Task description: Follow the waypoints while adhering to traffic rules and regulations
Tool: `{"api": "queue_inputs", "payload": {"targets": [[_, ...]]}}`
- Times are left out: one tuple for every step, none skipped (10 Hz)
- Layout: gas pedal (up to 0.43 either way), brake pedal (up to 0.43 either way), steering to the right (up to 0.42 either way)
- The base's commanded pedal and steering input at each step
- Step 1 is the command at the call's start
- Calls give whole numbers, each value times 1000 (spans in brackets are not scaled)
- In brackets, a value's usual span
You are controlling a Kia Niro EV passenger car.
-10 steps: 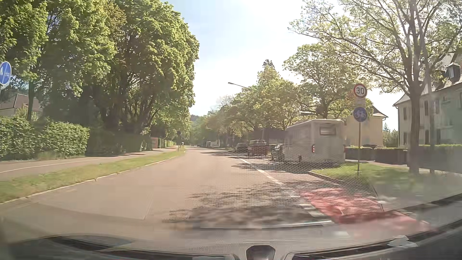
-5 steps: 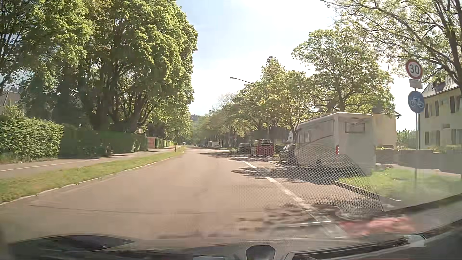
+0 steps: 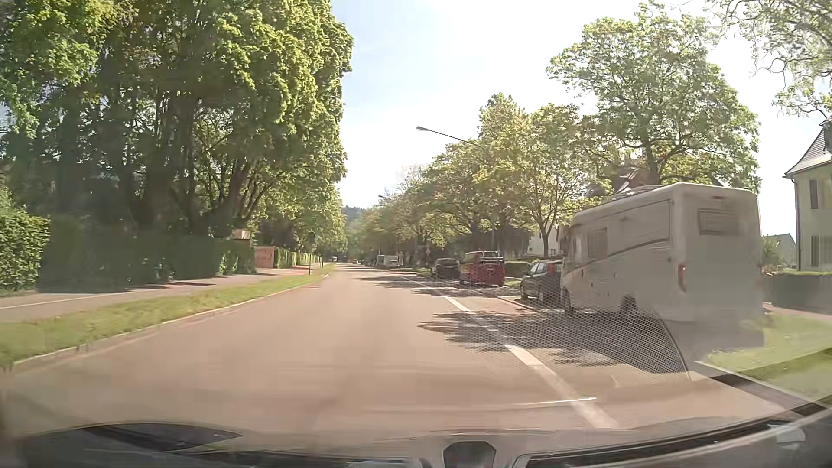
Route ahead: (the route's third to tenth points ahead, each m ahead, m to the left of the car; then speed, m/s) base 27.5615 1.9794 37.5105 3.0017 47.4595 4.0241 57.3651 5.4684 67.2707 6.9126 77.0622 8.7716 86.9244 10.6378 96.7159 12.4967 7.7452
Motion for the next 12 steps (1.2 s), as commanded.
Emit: {"api": "queue_inputs", "payload": {"targets": [[39, 0, -7], [39, 0, -8], [39, 0, -9], [39, 0, -11], [39, 0, -16], [39, 0, -18], [39, 0, -18], [39, 0, -18], [39, 0, -18], [39, 0, -18], [39, 0, -18], [39, 0, -18]]}}
